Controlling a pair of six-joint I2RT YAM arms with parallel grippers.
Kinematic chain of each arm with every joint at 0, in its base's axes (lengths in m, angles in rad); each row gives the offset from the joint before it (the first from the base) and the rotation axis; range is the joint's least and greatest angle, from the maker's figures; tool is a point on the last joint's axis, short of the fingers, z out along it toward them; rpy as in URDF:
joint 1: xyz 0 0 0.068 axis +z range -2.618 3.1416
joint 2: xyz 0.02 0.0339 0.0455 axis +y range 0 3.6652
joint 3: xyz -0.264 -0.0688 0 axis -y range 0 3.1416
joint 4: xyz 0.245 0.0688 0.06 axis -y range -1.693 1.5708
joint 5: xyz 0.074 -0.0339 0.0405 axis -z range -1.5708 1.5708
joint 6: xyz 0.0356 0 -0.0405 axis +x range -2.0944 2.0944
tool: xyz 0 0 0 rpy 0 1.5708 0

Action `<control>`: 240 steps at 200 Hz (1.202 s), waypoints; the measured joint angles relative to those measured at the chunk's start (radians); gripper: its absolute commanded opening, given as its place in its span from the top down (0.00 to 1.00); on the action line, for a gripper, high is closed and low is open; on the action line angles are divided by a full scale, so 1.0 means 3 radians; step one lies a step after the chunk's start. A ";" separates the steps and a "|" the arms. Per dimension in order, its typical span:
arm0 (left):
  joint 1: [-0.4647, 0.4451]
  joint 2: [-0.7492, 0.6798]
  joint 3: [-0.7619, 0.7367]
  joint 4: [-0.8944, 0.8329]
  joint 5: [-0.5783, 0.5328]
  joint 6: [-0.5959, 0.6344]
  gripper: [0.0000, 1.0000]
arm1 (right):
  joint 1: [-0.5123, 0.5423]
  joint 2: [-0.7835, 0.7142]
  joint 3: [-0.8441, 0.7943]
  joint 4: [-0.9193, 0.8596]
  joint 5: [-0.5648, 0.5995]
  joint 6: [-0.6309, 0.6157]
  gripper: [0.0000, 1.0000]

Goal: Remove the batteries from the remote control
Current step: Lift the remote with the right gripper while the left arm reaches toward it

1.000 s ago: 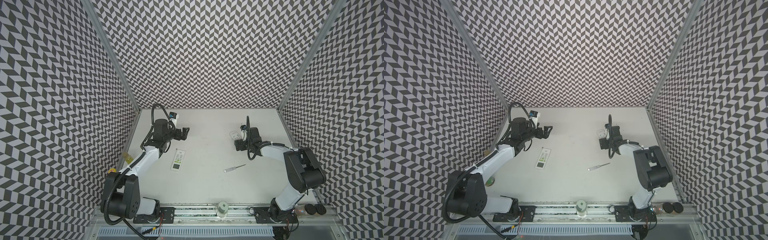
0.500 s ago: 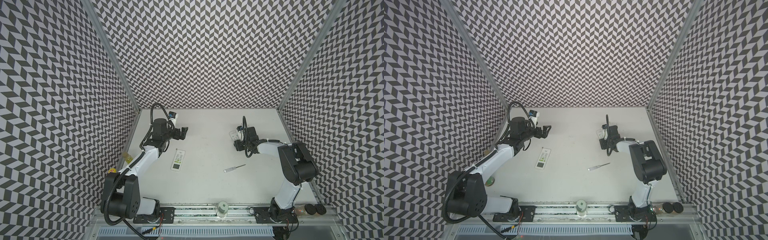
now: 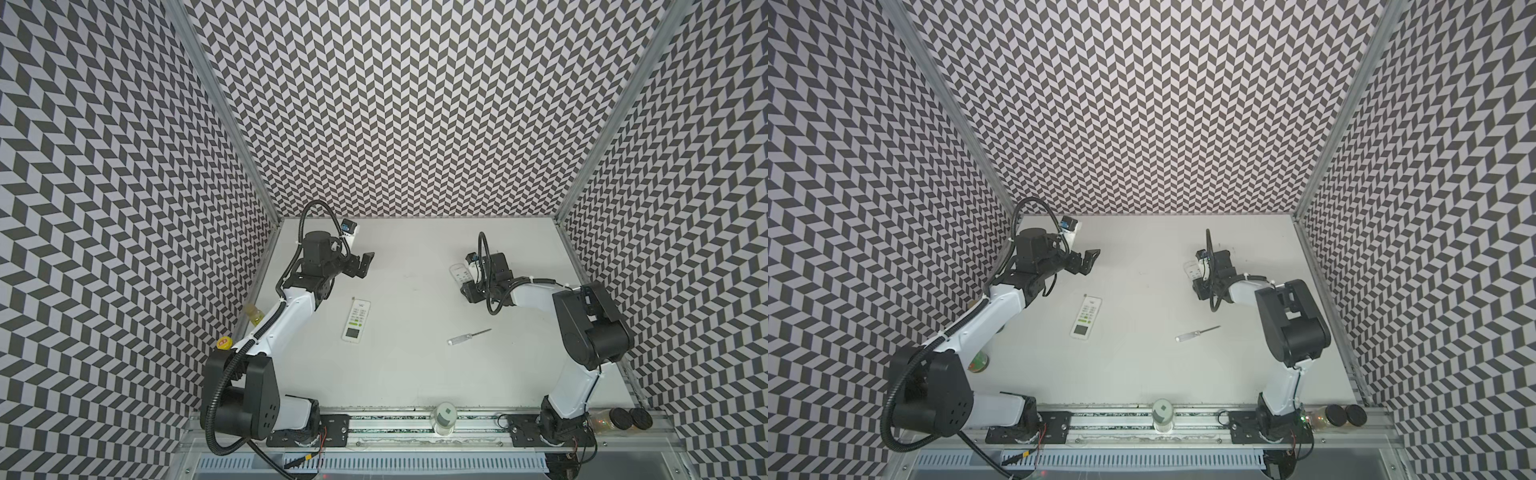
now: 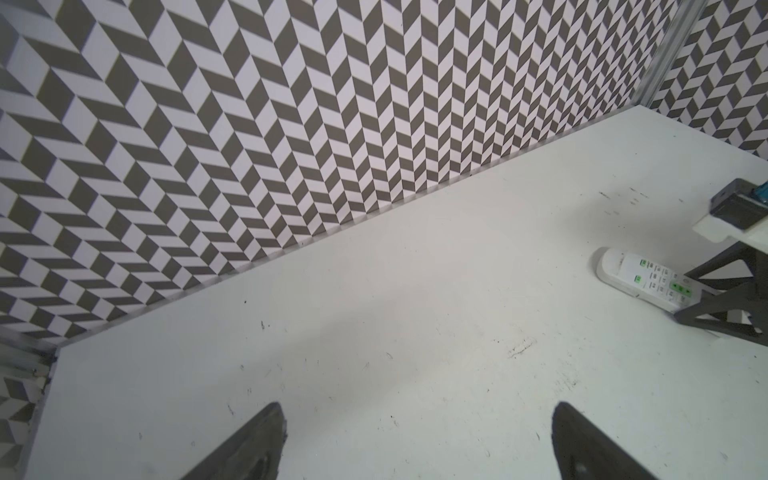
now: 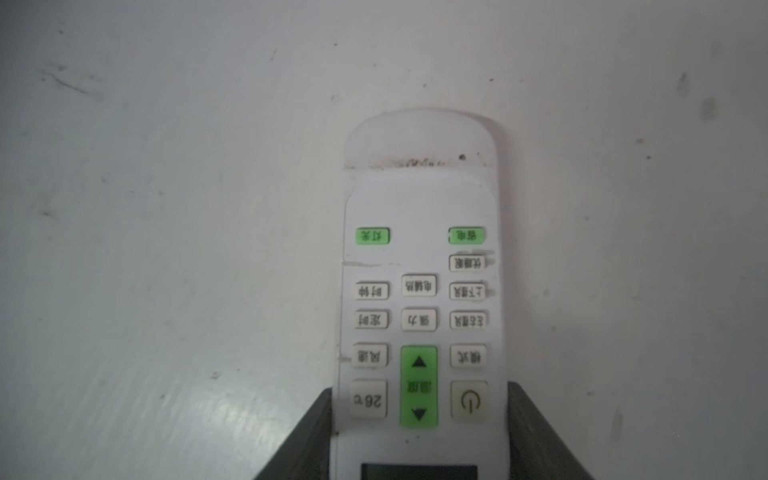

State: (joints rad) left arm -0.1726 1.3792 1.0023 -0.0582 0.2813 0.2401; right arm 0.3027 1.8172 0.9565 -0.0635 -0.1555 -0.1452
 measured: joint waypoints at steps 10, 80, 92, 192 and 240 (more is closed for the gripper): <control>-0.0041 0.0000 0.0086 -0.0084 -0.0019 0.0135 0.00 | 0.0060 -0.0027 -0.0004 -0.0037 -0.0064 -0.0033 0.53; -0.0380 0.0011 0.0712 -0.0882 0.0230 0.1675 0.00 | 0.0329 -0.0579 -0.0045 0.0079 -0.0713 -0.0125 0.57; -0.0388 0.0031 0.0785 -0.1073 0.0320 0.2033 0.00 | 0.0369 -0.0693 -0.0052 0.0125 -0.0783 -0.0161 0.57; -0.0547 0.0291 0.1320 -0.2298 0.0907 0.4677 0.05 | 0.0664 -0.1129 -0.0425 0.0692 -0.1705 -0.0305 0.59; -0.0573 0.0379 0.1339 -0.2556 0.1068 0.5631 0.06 | 0.0687 -0.1062 -0.0445 0.0858 -0.1956 -0.0244 0.59</control>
State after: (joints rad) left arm -0.3447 1.4929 1.4040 -0.8249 0.6018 1.9293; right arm 0.5087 1.4986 0.8230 0.1940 -0.7422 -0.2184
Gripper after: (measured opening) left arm 0.942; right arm 0.558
